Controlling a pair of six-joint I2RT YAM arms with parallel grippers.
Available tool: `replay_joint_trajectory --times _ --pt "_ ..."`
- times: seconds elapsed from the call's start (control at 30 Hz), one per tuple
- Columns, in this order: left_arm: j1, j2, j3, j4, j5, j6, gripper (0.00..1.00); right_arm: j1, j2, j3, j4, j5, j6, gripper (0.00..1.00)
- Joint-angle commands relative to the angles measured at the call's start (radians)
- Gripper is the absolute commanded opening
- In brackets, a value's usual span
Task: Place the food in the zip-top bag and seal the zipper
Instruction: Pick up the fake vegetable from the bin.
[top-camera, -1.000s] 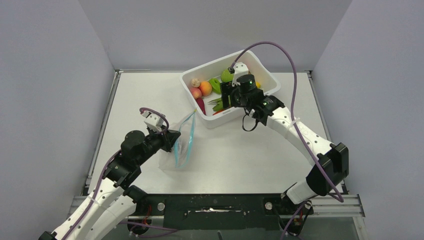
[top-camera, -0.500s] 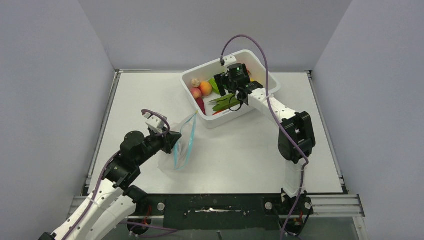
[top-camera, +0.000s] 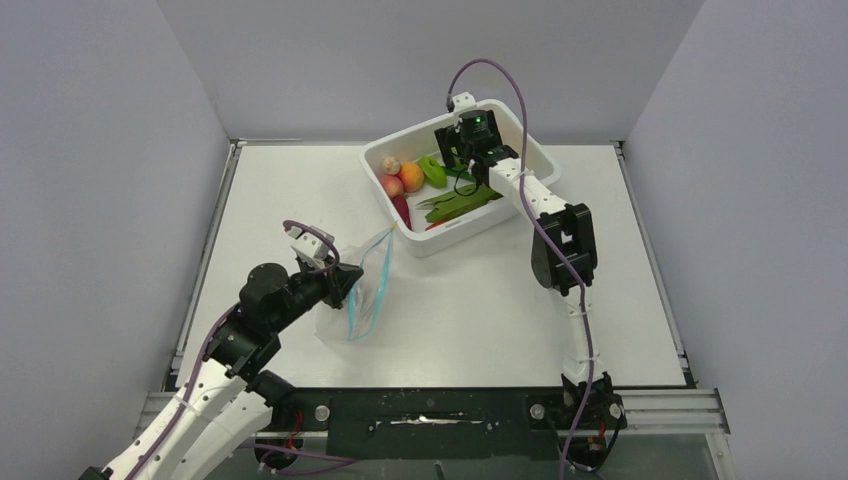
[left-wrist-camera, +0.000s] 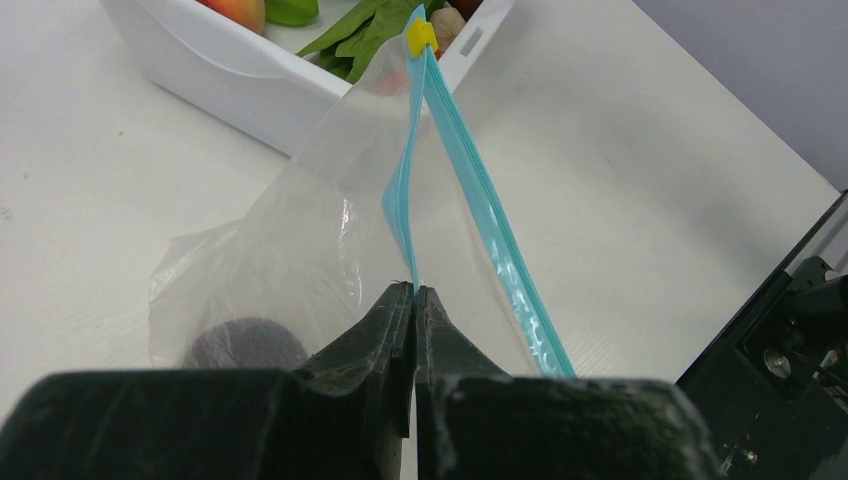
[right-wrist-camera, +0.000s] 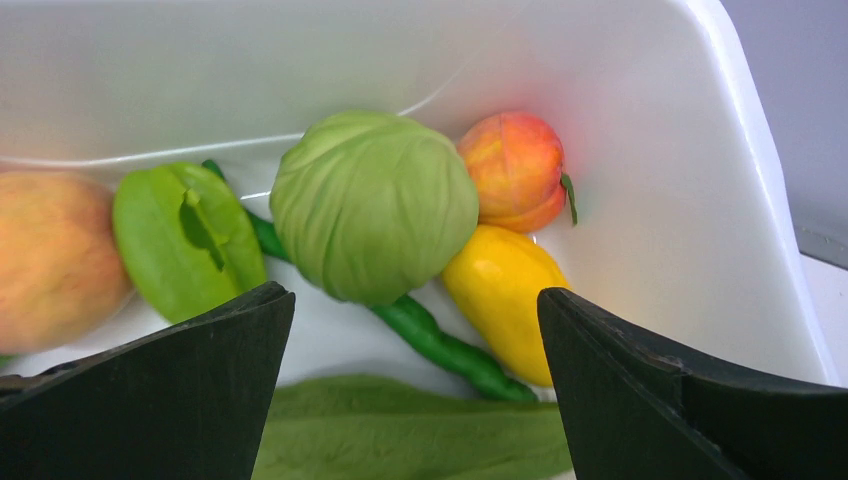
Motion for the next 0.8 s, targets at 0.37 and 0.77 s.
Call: replay_joint_trajectory --times 0.37,0.77 --pt "0.018 0.019 0.008 0.037 0.031 0.021 0.0 -0.03 0.159 0.181 0.108 -0.167 -0.032 0.98" --pt "0.028 0.018 0.004 0.045 0.039 0.022 0.0 -0.047 0.224 0.217 0.074 -0.106 -0.071 0.98"
